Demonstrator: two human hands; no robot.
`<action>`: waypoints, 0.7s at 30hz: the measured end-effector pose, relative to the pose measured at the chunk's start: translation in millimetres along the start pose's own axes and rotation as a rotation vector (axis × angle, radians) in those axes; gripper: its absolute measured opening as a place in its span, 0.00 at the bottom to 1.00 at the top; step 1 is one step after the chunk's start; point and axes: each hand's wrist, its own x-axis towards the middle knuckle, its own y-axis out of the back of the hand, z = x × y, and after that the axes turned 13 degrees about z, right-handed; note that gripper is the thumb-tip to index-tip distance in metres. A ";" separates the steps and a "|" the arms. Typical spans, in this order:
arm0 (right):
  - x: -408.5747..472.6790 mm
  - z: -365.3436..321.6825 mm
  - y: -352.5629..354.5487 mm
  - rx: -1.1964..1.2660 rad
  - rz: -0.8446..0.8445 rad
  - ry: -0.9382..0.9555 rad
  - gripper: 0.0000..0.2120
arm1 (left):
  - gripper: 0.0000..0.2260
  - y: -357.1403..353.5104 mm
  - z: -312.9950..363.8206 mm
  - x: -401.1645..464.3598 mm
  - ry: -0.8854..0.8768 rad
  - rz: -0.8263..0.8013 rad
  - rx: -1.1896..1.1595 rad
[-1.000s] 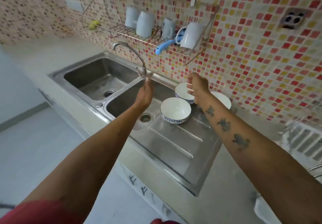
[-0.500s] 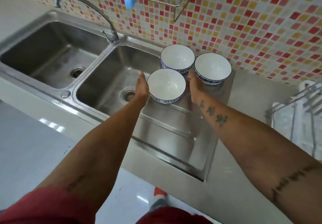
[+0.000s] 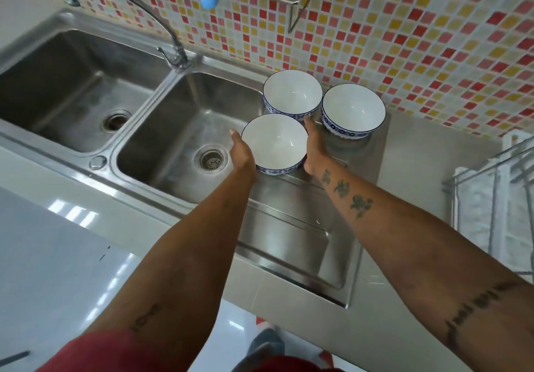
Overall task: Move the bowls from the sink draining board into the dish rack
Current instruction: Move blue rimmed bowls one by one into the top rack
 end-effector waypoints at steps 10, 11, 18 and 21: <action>-43.4 -48.0 29.3 0.091 0.085 0.179 0.19 | 0.28 -18.4 16.9 -69.8 0.025 -0.081 -0.126; -50.4 -59.5 35.1 0.090 0.108 0.199 0.16 | 0.28 -23.6 22.1 -84.8 0.018 -0.108 -0.142; -144.5 -164.2 103.3 0.146 0.179 0.551 0.13 | 0.22 -62.2 62.0 -212.6 -0.028 -0.399 -0.321; -198.2 -209.2 143.1 0.119 0.216 0.870 0.11 | 0.19 -72.7 78.7 -276.0 -0.087 -0.725 -0.355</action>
